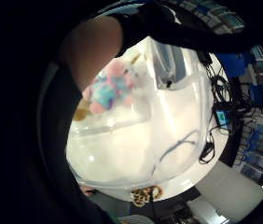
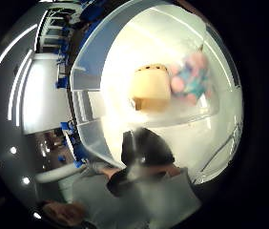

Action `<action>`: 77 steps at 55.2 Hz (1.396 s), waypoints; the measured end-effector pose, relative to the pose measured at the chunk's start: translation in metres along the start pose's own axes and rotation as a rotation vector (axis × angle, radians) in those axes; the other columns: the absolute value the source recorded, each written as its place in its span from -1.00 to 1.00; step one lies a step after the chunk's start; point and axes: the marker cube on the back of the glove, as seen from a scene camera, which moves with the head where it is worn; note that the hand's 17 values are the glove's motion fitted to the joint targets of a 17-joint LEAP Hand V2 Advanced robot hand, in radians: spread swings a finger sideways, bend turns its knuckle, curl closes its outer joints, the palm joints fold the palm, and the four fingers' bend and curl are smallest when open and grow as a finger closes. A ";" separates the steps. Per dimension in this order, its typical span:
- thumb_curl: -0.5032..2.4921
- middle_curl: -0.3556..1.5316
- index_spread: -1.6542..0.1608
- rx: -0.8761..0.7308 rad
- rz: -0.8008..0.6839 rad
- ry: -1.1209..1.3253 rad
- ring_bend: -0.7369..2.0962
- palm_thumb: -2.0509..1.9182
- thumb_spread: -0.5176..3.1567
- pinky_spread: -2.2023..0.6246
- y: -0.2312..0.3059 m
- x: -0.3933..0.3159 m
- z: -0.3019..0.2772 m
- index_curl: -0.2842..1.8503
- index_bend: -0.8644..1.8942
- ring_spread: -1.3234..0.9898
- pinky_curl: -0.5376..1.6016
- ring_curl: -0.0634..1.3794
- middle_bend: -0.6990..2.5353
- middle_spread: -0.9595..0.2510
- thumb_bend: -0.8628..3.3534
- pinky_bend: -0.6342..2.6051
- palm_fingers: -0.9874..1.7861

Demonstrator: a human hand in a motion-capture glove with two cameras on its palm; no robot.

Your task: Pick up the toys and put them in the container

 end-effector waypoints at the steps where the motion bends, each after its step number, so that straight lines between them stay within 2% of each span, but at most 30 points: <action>1: -0.20 -0.27 0.39 0.001 -0.006 -0.001 -0.41 0.11 -0.10 0.52 0.002 -0.001 0.000 -0.18 -0.27 0.03 -0.14 -0.44 -0.51 0.33 -0.62 0.01 -0.52; 12: -0.29 -0.34 0.40 0.021 -0.078 0.034 -0.40 0.07 -0.04 0.58 0.027 -0.010 0.001 -0.25 -0.26 0.10 -0.17 -0.54 -0.51 0.40 -0.60 -0.02 -0.50; 19: -0.33 -0.37 0.40 0.043 -0.126 0.043 -0.39 0.07 -0.03 0.60 0.062 -0.009 0.000 -0.28 -0.26 0.12 -0.18 -0.57 -0.51 0.41 -0.60 -0.03 -0.49; 29: -0.38 -0.40 0.41 0.111 -0.187 0.053 -0.39 0.06 -0.01 0.61 0.179 0.033 -0.003 -0.32 -0.26 0.13 -0.19 -0.62 -0.51 0.42 -0.60 -0.05 -0.48; 35: -0.40 -0.40 0.41 0.168 -0.081 0.062 -0.39 0.03 -0.01 0.61 0.256 0.084 0.003 -0.33 -0.24 0.13 -0.19 -0.64 -0.50 0.42 -0.60 -0.07 -0.46; 43: -0.42 -0.41 0.39 0.170 0.029 0.016 -0.39 0.03 0.00 0.61 0.321 0.126 0.019 -0.32 -0.22 0.13 -0.21 -0.67 -0.49 0.41 -0.60 -0.11 -0.42; 51: -0.44 -0.41 0.39 0.138 0.014 0.001 -0.39 0.03 0.00 0.61 0.345 0.128 0.050 -0.32 -0.22 0.13 -0.20 -0.70 -0.49 0.40 -0.60 -0.11 -0.41; 62: -0.45 -0.42 0.39 0.071 -0.023 -0.018 -0.38 0.03 0.00 0.61 0.370 0.107 0.124 -0.32 -0.23 0.13 -0.19 -0.72 -0.50 0.40 -0.60 -0.09 -0.40; 71: -0.45 -0.42 0.39 -0.008 0.039 0.024 -0.37 0.04 -0.01 0.61 0.382 0.103 0.185 -0.34 -0.25 0.13 -0.18 -0.72 -0.50 0.40 -0.60 -0.08 -0.41; 77: -0.45 -0.44 0.39 -0.023 0.084 0.118 -0.38 0.04 -0.03 0.61 0.382 0.104 0.202 -0.34 -0.23 0.13 -0.17 -0.72 -0.52 0.40 -0.60 -0.03 -0.41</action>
